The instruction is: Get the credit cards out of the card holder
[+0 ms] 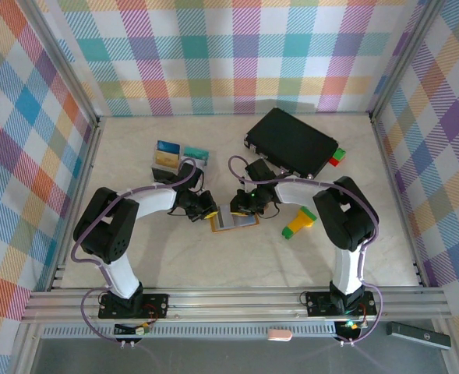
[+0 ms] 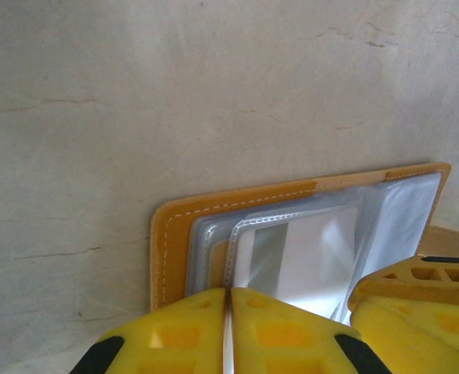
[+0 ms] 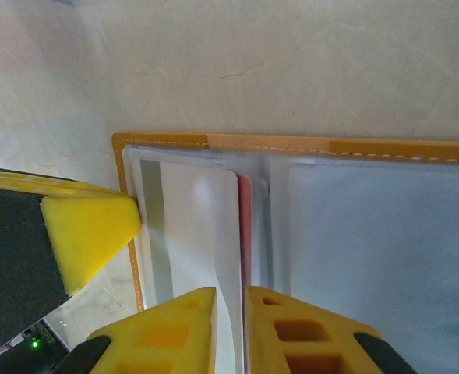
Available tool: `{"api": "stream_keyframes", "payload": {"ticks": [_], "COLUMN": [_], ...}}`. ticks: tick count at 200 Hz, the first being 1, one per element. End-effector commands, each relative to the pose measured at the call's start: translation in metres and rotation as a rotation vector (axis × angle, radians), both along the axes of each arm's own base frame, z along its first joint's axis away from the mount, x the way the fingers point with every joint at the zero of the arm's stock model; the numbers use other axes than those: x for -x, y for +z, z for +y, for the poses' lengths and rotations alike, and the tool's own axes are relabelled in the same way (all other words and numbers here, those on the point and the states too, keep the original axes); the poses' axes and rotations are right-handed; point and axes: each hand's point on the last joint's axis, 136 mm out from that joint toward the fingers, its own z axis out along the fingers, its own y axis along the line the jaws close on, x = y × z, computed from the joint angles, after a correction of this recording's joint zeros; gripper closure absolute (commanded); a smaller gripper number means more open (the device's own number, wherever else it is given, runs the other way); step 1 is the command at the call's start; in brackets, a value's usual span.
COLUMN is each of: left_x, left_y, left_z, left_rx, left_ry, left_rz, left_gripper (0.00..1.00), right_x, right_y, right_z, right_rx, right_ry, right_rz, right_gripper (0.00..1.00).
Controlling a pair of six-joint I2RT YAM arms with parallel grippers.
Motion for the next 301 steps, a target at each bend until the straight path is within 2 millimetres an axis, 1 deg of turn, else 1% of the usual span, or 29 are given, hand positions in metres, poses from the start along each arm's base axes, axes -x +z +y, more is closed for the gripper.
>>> {"api": "stream_keyframes", "payload": {"ticks": [1,25,57,83,103,135,151,164,179,192,213,238,276,301], "left_x": [0.012,0.012,0.01,0.006,0.002,-0.005,-0.004,0.0,0.003,0.003,0.004,0.002,0.003,0.001], "left_y": [-0.019,-0.02,-0.016,-0.01,0.003,0.025,0.026,0.021,0.018,0.019,0.022,0.022,0.017,0.018], "left_z": [0.011,0.012,0.009,0.005,0.001,-0.002,-0.001,0.001,0.0,-0.004,-0.011,-0.015,-0.015,-0.014], "left_rx": [-0.076,-0.08,-0.074,-0.052,-0.032,-0.007,-0.01,-0.014,-0.004,0.02,0.059,0.067,0.053,0.035], "left_ry": [-0.016,-0.019,-0.027,-0.031,-0.035,-0.03,-0.03,-0.03,-0.028,-0.029,-0.049,-0.065,-0.084,-0.096], "left_rz": [0.048,0.05,0.04,0.028,0.001,-0.052,-0.047,-0.032,-0.021,-0.018,-0.013,-0.012,0.0,-0.007], "left_gripper": [0.9,0.9,0.89,0.88,0.85,0.81,0.8,0.79,0.77,0.76,0.76,0.76,0.77,0.78], "right_x": [-0.005,-0.005,-0.003,0.001,0.004,0.009,0.009,0.009,0.009,0.009,0.008,0.006,0.005,0.004], "right_y": [0.001,-0.004,-0.013,-0.023,-0.035,-0.051,-0.056,-0.059,-0.064,-0.067,-0.069,-0.068,-0.067,-0.06], "right_z": [0.009,0.008,0.004,-0.005,-0.013,-0.019,-0.022,-0.025,-0.029,-0.031,-0.031,-0.03,-0.029,-0.024], "right_rx": [-0.033,-0.018,0.02,0.085,0.143,0.193,0.209,0.225,0.25,0.268,0.274,0.272,0.27,0.25], "right_ry": [0.009,0.01,0.013,0.017,0.014,0.009,-0.004,-0.014,-0.024,-0.028,-0.029,-0.032,-0.036,-0.034], "right_rz": [0.005,0.01,0.03,0.034,0.044,0.061,0.066,0.067,0.073,0.081,0.083,0.081,0.081,0.082], "right_gripper": [0.83,0.83,0.82,0.83,0.86,0.88,0.88,0.88,0.89,0.89,0.9,0.9,0.9,0.9]}}
